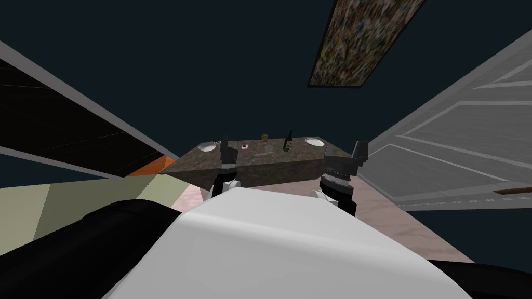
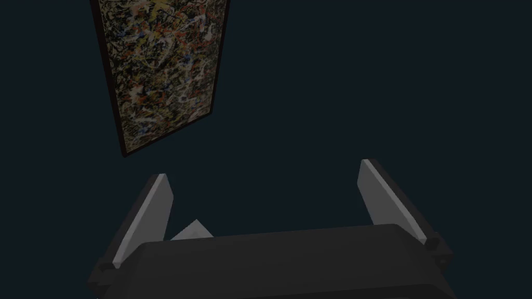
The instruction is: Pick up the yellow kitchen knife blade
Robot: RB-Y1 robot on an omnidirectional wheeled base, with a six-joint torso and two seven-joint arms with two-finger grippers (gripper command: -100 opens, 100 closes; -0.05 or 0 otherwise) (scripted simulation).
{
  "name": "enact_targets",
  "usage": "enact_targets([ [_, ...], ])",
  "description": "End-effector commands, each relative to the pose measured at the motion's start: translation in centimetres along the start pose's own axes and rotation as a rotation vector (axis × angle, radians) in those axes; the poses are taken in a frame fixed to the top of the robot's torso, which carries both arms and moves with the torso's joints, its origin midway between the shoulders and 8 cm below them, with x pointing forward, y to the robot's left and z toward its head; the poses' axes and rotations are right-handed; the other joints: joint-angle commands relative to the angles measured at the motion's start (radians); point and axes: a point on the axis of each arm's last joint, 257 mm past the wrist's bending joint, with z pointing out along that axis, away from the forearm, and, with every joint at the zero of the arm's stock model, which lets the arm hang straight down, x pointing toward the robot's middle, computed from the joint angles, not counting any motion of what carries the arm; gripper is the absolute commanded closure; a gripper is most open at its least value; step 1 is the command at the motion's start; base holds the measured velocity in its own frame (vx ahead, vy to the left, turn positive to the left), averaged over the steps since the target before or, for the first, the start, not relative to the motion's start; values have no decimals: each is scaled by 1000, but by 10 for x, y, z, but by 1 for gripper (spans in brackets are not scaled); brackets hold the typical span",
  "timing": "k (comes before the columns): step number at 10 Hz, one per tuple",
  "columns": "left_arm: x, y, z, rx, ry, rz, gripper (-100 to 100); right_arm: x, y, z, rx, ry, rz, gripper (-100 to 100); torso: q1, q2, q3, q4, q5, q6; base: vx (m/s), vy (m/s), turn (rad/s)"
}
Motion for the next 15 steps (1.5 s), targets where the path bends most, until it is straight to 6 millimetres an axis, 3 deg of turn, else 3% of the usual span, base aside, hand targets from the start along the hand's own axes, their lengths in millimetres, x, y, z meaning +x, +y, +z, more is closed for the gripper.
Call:
enact_targets([
  [1,7,-6,10,25,43,21,-100,0,0,0,0,0,0,0,0,0,0,0,0,0,7,1,19],
  [9,27,-5,59,59,136,94,-100,0,0,0,0,0,0,0,0,-3,-2,-1,0,0,29,1,16],
  [11,27,14,74,18,150,123,-100,0,0,0,0,0,0,0,0,-2,-1,-1,0,0,23,0,19],
  [12,30,10,79,28,151,119,-100,0,0,0,0,0,0,0,0,-2,-1,-1,0,0,17,-3,9],
  [13,28,24,85,-2,154,133,-100,0,0,0,0,0,0,0,0,-2,-1,0,0,0,13,-3,13],
  [14,30,22,90,1,156,130,-100,0,0,0,0,0,0,0,0,-2,-1,0,0,0,8,-2,8],
  [15,29,36,98,-30,157,140,-100,0,0,0,0,0,0,0,0,-1,-1,0,0,0,3,-3,16],
])
